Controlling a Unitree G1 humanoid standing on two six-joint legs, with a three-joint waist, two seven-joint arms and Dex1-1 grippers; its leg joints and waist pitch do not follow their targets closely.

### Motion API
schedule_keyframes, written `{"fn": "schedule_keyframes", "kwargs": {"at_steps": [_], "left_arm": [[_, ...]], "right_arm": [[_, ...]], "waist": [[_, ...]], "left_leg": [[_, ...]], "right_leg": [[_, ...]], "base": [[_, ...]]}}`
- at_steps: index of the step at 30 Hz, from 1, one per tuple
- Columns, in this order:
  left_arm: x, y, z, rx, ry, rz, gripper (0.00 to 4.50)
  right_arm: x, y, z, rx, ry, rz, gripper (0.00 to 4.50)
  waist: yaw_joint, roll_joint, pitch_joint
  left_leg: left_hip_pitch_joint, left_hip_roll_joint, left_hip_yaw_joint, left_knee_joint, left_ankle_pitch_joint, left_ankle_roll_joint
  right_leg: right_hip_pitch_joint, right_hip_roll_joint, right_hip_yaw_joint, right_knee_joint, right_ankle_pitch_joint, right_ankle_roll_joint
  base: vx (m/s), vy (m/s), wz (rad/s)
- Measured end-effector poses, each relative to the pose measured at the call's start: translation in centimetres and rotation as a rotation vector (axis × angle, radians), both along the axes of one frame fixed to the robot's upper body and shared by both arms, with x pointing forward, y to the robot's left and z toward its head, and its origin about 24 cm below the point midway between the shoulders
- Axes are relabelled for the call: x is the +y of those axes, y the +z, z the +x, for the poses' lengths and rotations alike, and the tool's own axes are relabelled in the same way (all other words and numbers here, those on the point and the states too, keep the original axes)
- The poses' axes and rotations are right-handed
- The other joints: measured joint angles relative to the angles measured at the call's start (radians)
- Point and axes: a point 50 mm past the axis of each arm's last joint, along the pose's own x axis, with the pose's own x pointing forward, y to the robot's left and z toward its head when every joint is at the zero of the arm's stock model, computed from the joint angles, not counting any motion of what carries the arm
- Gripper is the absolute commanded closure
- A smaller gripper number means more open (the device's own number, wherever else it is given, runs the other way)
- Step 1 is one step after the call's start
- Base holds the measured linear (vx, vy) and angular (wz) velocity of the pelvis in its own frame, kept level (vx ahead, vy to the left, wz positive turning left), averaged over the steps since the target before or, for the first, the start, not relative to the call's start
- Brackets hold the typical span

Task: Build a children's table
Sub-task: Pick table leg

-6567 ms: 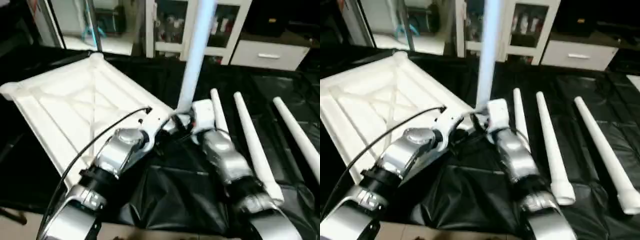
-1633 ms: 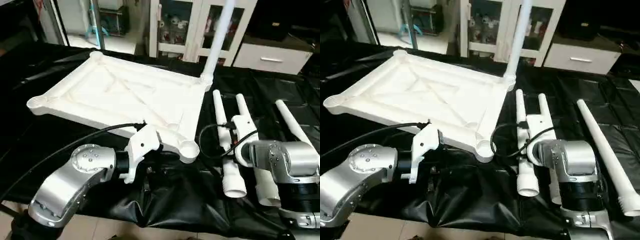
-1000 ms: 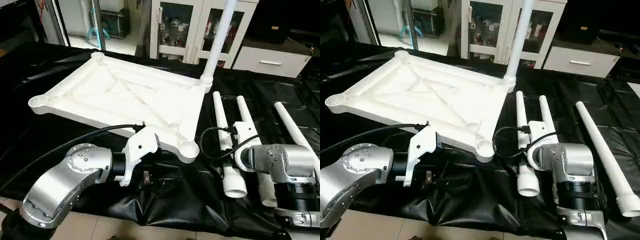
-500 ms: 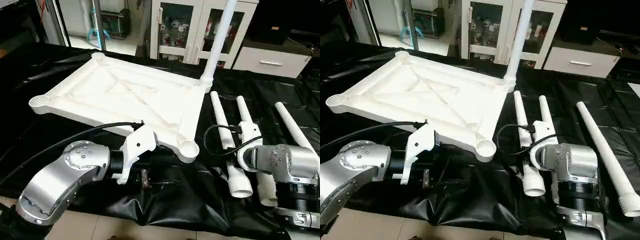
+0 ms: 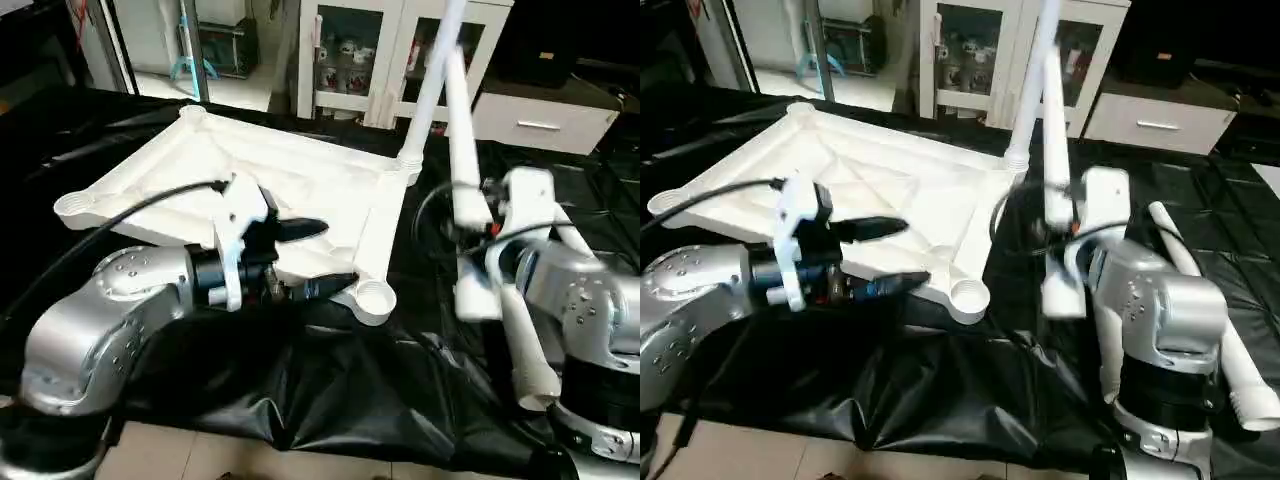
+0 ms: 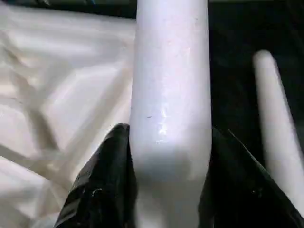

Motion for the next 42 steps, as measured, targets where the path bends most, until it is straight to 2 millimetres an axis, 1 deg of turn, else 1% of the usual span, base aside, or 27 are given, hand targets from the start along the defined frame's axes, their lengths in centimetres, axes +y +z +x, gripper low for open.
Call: {"fn": "schedule_keyframes", "kwargs": {"at_steps": [2, 4, 5, 8, 9, 12, 13, 15, 19, 21, 22, 24, 29, 31, 34, 35, 36, 39, 42], "left_arm": [[-0.6, 1.2, 1.0, -0.005, 0.037, -0.083, 0.00], [-1.3, 2.5, 1.4, -0.027, 0.033, -0.133, 0.00], [-1.5, 3.0, 1.6, -0.029, 0.037, -0.158, 0.00], [-1.9, 4.3, 3.0, -0.010, 0.075, -0.247, 0.00], [-2.1, 5.1, 3.6, 0.000, 0.090, -0.287, 0.00], [-2.5, 6.7, 4.6, 0.012, 0.115, -0.354, 0.00], [-2.6, 6.9, 4.8, 0.025, 0.116, -0.372, 0.00], [-2.6, 6.9, 5.0, 0.050, 0.119, -0.394, 0.00], [-2.5, 6.7, 5.3, 0.072, 0.130, -0.393, 0.00], [-2.5, 6.5, 5.5, 0.090, 0.145, -0.388, 0.00], [-2.6, 6.3, 5.6, 0.105, 0.148, -0.392, 0.00], [-3.0, 6.1, 5.6, 0.127, 0.132, -0.401, 0.00], [-3.2, 6.0, 5.5, 0.133, 0.125, -0.384, 0.00], [-3.2, 5.9, 5.6, 0.138, 0.129, -0.386, 0.35], [-3.2, 5.9, 5.6, 0.145, 0.141, -0.396, 0.38], [-3.2, 6.0, 5.6, 0.146, 0.139, -0.399, 0.48], [-3.2, 6.0, 5.6, 0.148, 0.138, -0.403, 0.73], [-3.1, 6.0, 5.7, 0.154, 0.147, -0.416, 0.82], [-3.1, 5.9, 5.7, 0.160, 0.153, -0.421, 1.17]], "right_arm": [[1.3, 1.1, -0.2, -0.088, 0.087, 0.078, 2.68], [2.5, 2.2, -0.4, -0.155, 0.190, 0.130, 2.68], [2.8, 2.4, -0.5, -0.172, 0.227, 0.140, 2.68], [3.4, 2.8, -0.8, -0.201, 0.357, 0.112, 2.68], [3.8, 3.1, -0.9, -0.225, 0.433, 0.088, 2.68], [5.2, 3.4, -1.4, -0.272, 0.583, 0.074, 2.68], [5.0, 3.3, -1.4, -0.278, 0.587, 0.064, 2.68], [4.6, 3.4, -1.5, -0.286, 0.598, 0.041, 2.68], [4.7, 3.1, -1.7, -0.288, 0.634, 0.032, 2.68], [5.1, 3.0, -1.9, -0.300, 0.677, 0.021, 2.68], [5.7, 2.9, -2.1, -0.302, 0.723, 0.014, 2.68], [6.4, 2.7, -2.3, -0.305, 0.768, 0.010, 2.68], [6.3, 2.7, -2.3, -0.315, 0.781, -0.008, 2.68], [6.4, 2.5, -2.4, -0.313, 0.781, -0.011, 2.68], [6.5, 2.6, -2.3, -0.332, 0.769, -0.019, 2.68], [6.5, 2.6, -2.3, -0.338, 0.764, -0.020, 2.68], [6.6, 2.6, -2.2, -0.343, 0.758, -0.019, 2.68], [6.7, 2.7, -2.2, -0.350, 0.753, -0.018, 2.69], [6.6, 2.6, -2.2, -0.350, 0.743, -0.019, 2.69]], "waist": [[0.001, 0.000, 0.000], [0.001, -0.001, 0.000], [0.001, -0.001, 0.000], [0.002, -0.003, 0.000], [0.004, -0.003, 0.001], [0.007, -0.003, 0.000], [0.010, -0.004, 0.000], [0.017, -0.005, 0.001], [0.027, -0.007, 0.001], [0.029, -0.007, 0.001], [0.029, -0.007, 0.001], [0.030, -0.007, 0.001], [0.033, -0.007, 0.001], [0.032, -0.007, 0.001], [0.030, -0.007, 0.001], [0.029, -0.007, 0.001], [0.029, -0.007, 0.001], [0.029, -0.007, 0.002], [0.030, -0.007, 0.002]], "left_leg": [[-0.001, 0.000, 0.000, 0.000, 0.001, 0.002], [-0.001, 0.000, 0.000, 0.000, 0.001, 0.002], [-0.001, 0.000, 0.000, 0.000, 0.000, 0.002], [-0.002, 0.000, 0.000, 0.000, 0.002, 0.006], [-0.002, 0.000, -0.001, 0.000, 0.003, 0.006], [-0.003, 0.000, -0.001, 0.000, 0.003, 0.007], [-0.004, 0.000, -0.001, 0.000, 0.003, 0.007], [-0.004, 0.000, -0.001, 0.000, 0.003, 0.007], [-0.004, 0.001, -0.001, 0.000, 0.003, 0.008], [-0.004, 0.001, -0.001, 0.000, 0.002, 0.009], [-0.004, 0.001, -0.001, 0.000, 0.002, 0.010], [-0.005, 0.001, -0.001, 0.000, 0.003, 0.012], [-0.005, 0.001, -0.001, 0.000, 0.004, 0.013], [-0.005, 0.001, -0.001, 0.000, 0.004, 0.013], [-0.005, 0.001, -0.001, 0.000, 0.004, 0.013], [-0.005, 0.001, -0.001, 0.000, 0.004, 0.013], [-0.005, 0.001, -0.001, 0.000, 0.004, 0.013], [-0.005, 0.001, -0.001, 0.000, 0.004, 0.013], [-0.006, 0.001, -0.002, 0.000, 0.004, 0.013]], "right_leg": [[-0.001, 0.000, 0.000, 0.001, 0.002, -0.003], [0.000, 0.000, 0.000, 0.000, 0.002, -0.004], [0.000, 0.000, 0.000, 0.000, 0.002, -0.004], [-0.001, 0.000, -0.001, -0.001, 0.003, -0.004], [-0.001, 0.000, -0.001, -0.002, 0.003, -0.005], [0.000, 0.000, -0.002, -0.003, 0.003, -0.005], [0.000, 0.000, -0.002, -0.003, 0.003, -0.005], [0.000, 0.000, -0.002, -0.004, 0.004, -0.005], [-0.001, 0.000, -0.003, -0.005, 0.004, -0.005], [-0.001, 0.000, -0.003, -0.005, 0.004, -0.005], [-0.001, 0.000, -0.003, -0.005, 0.004, -0.005], [-0.001, -0.001, -0.003, -0.005, 0.004, -0.006], [-0.001, -0.001, -0.003, -0.005, 0.005, -0.006], [-0.001, -0.001, -0.004, -0.005, 0.005, -0.006], [-0.001, -0.001, -0.004, -0.005, 0.005, -0.006], [-0.001, -0.001, -0.004, -0.005, 0.005, -0.006], [-0.001, -0.001, -0.004, -0.005, 0.005, -0.006], [-0.001, -0.001, -0.004, -0.005, 0.005, -0.006], [-0.001, -0.001, -0.004, -0.005, 0.005, -0.006]], "base": [[0.000, 0.000, 0.00], [0.000, 0.000, 0.00], [0.000, 0.000, 0.00], [0.000, 0.000, 0.00], [0.000, 0.000, 0.00], [0.000, 0.000, 0.00], [0.000, 0.000, 0.00], [0.000, 0.000, 0.00], [0.000, 0.000, 0.00], [0.000, 0.000, 0.00], [0.000, 0.000, 0.00], [0.000, 0.000, 0.00], [0.000, 0.000, 0.00], [0.000, 0.000, 0.00], [0.000, 0.000, 0.00], [0.000, 0.000, 0.00], [0.000, 0.000, 0.00], [0.000, 0.000, 0.00], [0.000, 0.000, 0.00]]}}
